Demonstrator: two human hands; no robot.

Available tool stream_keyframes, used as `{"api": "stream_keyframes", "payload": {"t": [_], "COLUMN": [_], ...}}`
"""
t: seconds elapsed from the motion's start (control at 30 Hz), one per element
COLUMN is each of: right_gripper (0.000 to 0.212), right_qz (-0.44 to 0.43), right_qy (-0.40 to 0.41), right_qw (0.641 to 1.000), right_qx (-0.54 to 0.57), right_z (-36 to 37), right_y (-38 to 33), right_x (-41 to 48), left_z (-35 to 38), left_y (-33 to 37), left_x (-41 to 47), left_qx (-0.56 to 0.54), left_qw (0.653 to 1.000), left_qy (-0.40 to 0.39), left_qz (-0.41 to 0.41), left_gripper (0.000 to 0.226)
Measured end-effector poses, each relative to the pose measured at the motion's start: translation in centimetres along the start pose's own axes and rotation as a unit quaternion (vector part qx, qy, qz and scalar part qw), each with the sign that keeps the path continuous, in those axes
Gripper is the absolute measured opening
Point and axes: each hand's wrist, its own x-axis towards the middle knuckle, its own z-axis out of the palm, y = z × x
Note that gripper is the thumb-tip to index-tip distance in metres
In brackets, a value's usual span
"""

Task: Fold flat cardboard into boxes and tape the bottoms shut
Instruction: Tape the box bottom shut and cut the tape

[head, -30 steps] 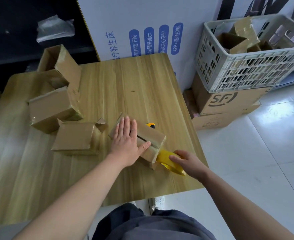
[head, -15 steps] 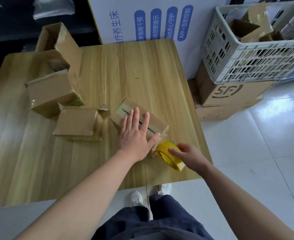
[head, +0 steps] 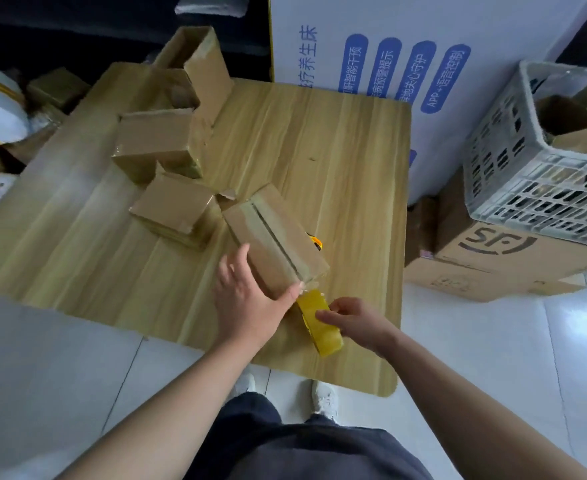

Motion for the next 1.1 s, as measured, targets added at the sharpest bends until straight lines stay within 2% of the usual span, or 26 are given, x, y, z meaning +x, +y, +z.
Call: {"api": "stream_keyframes", "payload": {"t": [0.1, 0.2, 0.27, 0.33, 0.47, 0.6, 0.67, 0.77, 0.87, 0.97, 1.1], "right_gripper": [0.045, 0.04, 0.037, 0.036, 0.04, 0.039, 0.039, 0.03, 0.023, 0.03, 0.047], "right_qz": [-0.002, -0.009, -0.011, -0.022, -0.05, -0.056, -0.06, -0.081, -0.095, -0.113, -0.124], "right_qy": [-0.03, -0.047, -0.056, -0.06, -0.057, -0.057, -0.047, 0.046, 0.114, 0.133, 0.126], "right_qw": [1.0, 0.999, 0.998, 0.998, 0.997, 0.997, 0.997, 0.996, 0.987, 0.976, 0.957], "right_qx": [0.007, 0.01, 0.002, -0.001, -0.003, -0.013, 0.009, -0.007, -0.062, -0.131, -0.231], "right_z": [-0.4, -0.5, -0.6, -0.8, -0.8, -1.7, -2.6, -4.1, -4.8, -4.7, -3.2], "right_y": [0.5, 0.5, 0.3, -0.2, -0.6, -0.8, -1.1, -1.8, -3.0, -4.5, -6.5], "right_x": [0.6, 0.9, 1.1, 1.2, 1.7, 2.5, 3.3, 5.2, 7.6, 10.6, 14.4], "left_z": [0.2, 1.0, 1.6, 2.3, 3.5, 4.6, 4.9, 4.4, 3.6, 3.1, 2.7], "left_y": [1.2, 1.9, 2.5, 3.2, 4.1, 3.9, 3.7, 3.5, 3.6, 3.4, 3.3], "left_x": [-2.6, -3.9, -4.0, -3.6, -3.1, -2.5, -2.3, -2.3, -2.1, -1.6, -1.0], "left_qx": [-0.094, -0.129, -0.178, -0.221, -0.333, -0.426, -0.419, -0.375, -0.342, -0.328, -0.35], "left_qw": [0.984, 0.969, 0.952, 0.924, 0.848, 0.793, 0.796, 0.829, 0.85, 0.859, 0.844], "left_qy": [-0.032, -0.079, -0.077, -0.094, -0.14, -0.108, -0.093, -0.052, -0.047, -0.054, -0.053], "left_qz": [-0.148, -0.197, -0.236, -0.298, -0.388, -0.422, -0.427, -0.413, -0.398, -0.389, -0.403], "left_gripper": [0.092, 0.085, 0.077, 0.065, 0.073, 0.041, 0.043, 0.034, 0.034, 0.025, 0.019]}}
